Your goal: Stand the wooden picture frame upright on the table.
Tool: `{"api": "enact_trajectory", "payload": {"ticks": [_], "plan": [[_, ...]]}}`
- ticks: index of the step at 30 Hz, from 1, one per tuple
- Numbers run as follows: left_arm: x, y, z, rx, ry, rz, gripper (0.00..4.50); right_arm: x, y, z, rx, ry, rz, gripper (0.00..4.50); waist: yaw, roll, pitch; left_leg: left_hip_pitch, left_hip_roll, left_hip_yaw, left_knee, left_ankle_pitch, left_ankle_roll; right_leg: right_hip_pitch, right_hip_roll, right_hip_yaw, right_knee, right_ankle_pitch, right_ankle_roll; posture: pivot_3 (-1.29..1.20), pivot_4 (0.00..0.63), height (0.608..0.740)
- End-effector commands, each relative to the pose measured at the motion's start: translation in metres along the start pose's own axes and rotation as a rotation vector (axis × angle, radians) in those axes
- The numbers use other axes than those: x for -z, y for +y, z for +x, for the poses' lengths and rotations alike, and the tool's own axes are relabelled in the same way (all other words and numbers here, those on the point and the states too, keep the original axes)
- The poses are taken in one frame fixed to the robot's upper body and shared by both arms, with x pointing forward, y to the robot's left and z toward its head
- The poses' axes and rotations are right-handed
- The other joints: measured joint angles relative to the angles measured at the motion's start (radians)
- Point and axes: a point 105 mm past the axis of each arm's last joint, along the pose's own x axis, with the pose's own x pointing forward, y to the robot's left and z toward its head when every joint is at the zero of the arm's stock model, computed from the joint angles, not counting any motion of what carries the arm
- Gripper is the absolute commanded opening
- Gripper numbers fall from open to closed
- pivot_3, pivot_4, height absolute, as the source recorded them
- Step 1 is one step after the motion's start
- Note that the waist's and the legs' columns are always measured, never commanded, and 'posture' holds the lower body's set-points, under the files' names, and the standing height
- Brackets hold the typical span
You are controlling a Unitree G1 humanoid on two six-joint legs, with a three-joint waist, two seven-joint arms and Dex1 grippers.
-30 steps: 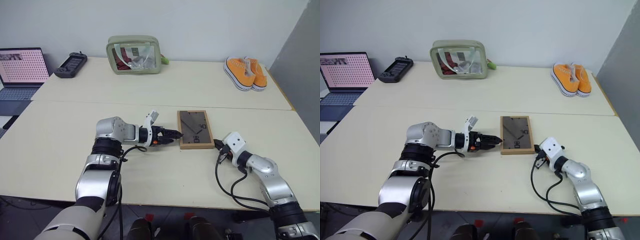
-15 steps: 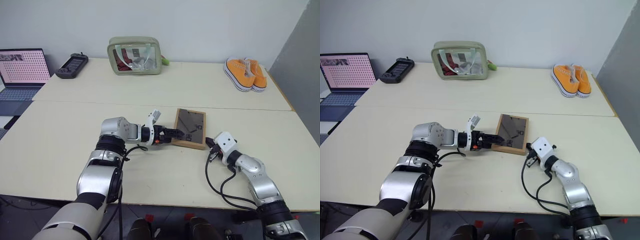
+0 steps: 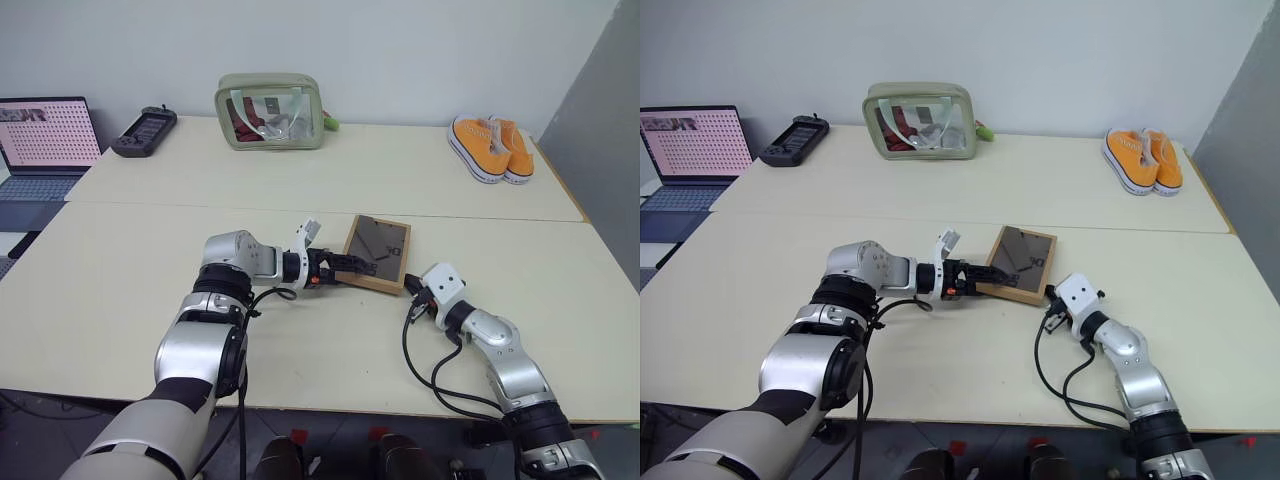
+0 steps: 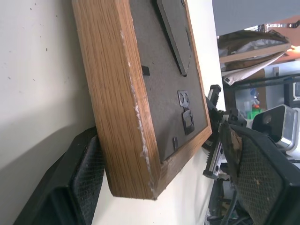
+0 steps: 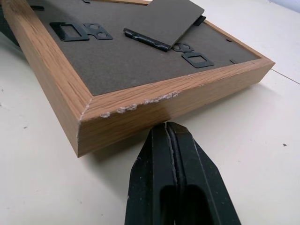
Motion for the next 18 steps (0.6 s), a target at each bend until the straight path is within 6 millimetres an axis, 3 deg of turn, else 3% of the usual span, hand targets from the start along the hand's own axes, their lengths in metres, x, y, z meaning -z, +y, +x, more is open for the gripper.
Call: {"api": "enact_trajectory", "payload": {"ticks": [1,5,18], "plan": [[-0.005,-0.001,0.003,0.002,-0.032,-0.03,3.92,0.005,0.003,-0.005,-0.019,0.02,0.003,0.0,0.001,0.0,0.0,0.0,0.0,0.0,0.0,0.0,0.0,0.0,0.0,0.0,0.0,0.0,0.0,0.0,0.15,0.74],[-0.006,-0.004,0.005,0.026,-0.04,-0.041,3.92,0.007,0.003,-0.007,-0.016,0.025,0.008,0.0,0.001,0.0,0.0,0.0,0.0,0.0,0.0,0.0,0.0,0.0,0.0,0.0,0.0,0.0,0.0,0.0,0.15,0.74],[-0.01,-0.017,0.007,0.094,-0.054,-0.048,1.63,0.004,0.001,-0.006,-0.007,0.02,0.021,0.0,0.003,0.0,0.0,-0.001,0.0,0.0,-0.001,0.0,0.0,-0.001,0.0,0.0,-0.001,0.0,0.0,0.0,0.15,0.74]]}}
